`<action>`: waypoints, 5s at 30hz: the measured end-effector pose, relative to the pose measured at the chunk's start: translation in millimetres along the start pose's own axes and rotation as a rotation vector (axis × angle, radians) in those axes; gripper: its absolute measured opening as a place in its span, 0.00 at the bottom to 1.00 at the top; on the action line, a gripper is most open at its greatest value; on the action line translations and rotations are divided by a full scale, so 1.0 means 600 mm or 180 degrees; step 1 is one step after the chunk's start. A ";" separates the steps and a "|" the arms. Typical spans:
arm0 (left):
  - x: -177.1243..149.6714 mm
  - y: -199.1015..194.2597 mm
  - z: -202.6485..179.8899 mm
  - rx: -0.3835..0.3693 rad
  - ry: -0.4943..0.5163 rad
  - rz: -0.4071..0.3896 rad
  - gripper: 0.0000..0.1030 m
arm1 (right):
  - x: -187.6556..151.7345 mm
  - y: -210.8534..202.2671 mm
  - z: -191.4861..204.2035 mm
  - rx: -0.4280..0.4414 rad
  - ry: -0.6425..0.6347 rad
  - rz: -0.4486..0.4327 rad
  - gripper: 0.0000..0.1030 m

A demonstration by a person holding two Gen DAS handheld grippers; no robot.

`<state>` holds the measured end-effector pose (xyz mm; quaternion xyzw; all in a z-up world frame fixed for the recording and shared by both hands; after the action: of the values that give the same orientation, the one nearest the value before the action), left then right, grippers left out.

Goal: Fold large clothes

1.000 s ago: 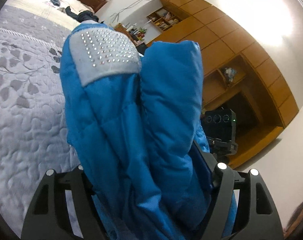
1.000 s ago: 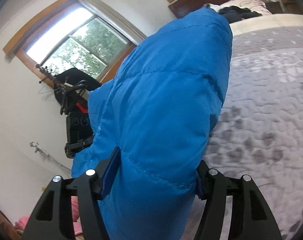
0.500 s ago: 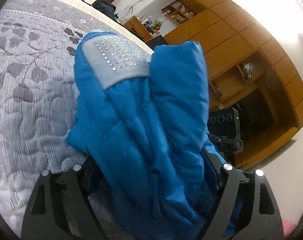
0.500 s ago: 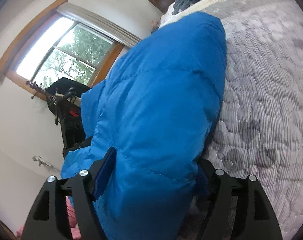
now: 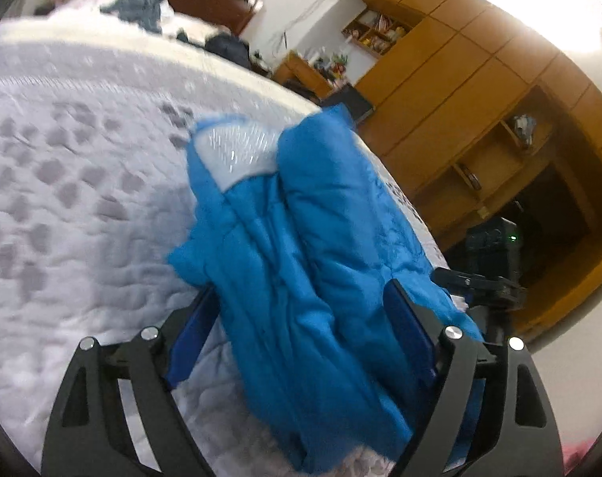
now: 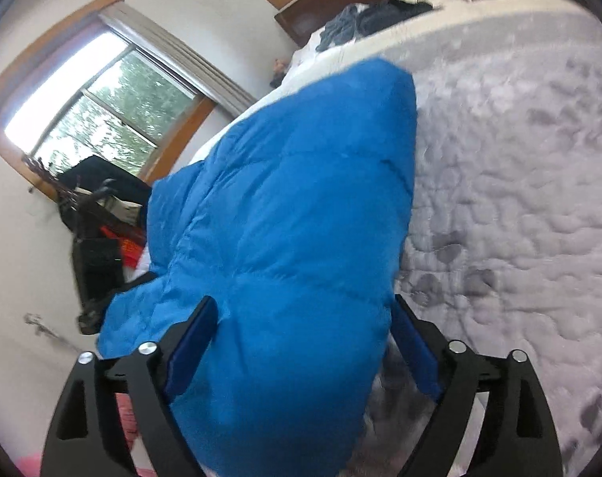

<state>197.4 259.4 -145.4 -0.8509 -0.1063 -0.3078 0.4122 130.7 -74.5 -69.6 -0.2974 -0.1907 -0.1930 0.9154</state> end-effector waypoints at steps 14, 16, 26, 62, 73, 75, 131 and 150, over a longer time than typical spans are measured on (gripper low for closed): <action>-0.018 -0.105 -0.127 0.0399 0.0535 -0.0406 0.83 | -0.063 -0.033 0.054 -0.0265 -0.0152 0.0030 0.88; -0.029 -0.087 -0.115 0.0521 0.0506 -0.0268 0.82 | -0.069 -0.033 0.059 -0.0254 -0.0153 0.0045 0.88; -0.088 -0.012 -0.026 0.0643 0.0160 0.0284 0.83 | -0.082 -0.022 0.060 -0.0299 -0.0163 0.0084 0.88; -0.137 -0.207 -0.115 0.2004 0.0157 -0.0210 0.94 | -0.158 -0.111 0.170 -0.1719 -0.0748 -0.0312 0.96; -0.153 -0.221 -0.128 0.2176 0.0216 -0.0239 0.94 | -0.173 -0.117 0.165 -0.1790 -0.0612 -0.0309 0.96; -0.155 -0.223 -0.127 0.2228 0.0225 -0.0257 0.94 | -0.174 -0.117 0.164 -0.1804 -0.0609 -0.0308 0.96; -0.177 -0.209 -0.114 0.2417 0.0212 -0.0116 0.94 | -0.190 -0.096 0.155 -0.1898 -0.0621 -0.0119 0.96; -0.179 -0.208 -0.114 0.2416 0.0224 -0.0112 0.94 | -0.190 -0.090 0.149 -0.1845 -0.0596 -0.0065 0.96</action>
<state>28.8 294.1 -99.6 -0.6246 -0.2132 -0.2826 0.6961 -12.4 -32.6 -30.0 -0.5608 -0.2142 -0.2203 0.7688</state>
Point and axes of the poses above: each gripper's, at about its wrist camera, not at the fingertips, and y roughly the way its jaws point, z to its left, x to its top, the point moved 7 cm from there along y, roughly the way its jaws point, and after that the axes turned 13 degrees about x, right-handed, at the moved point
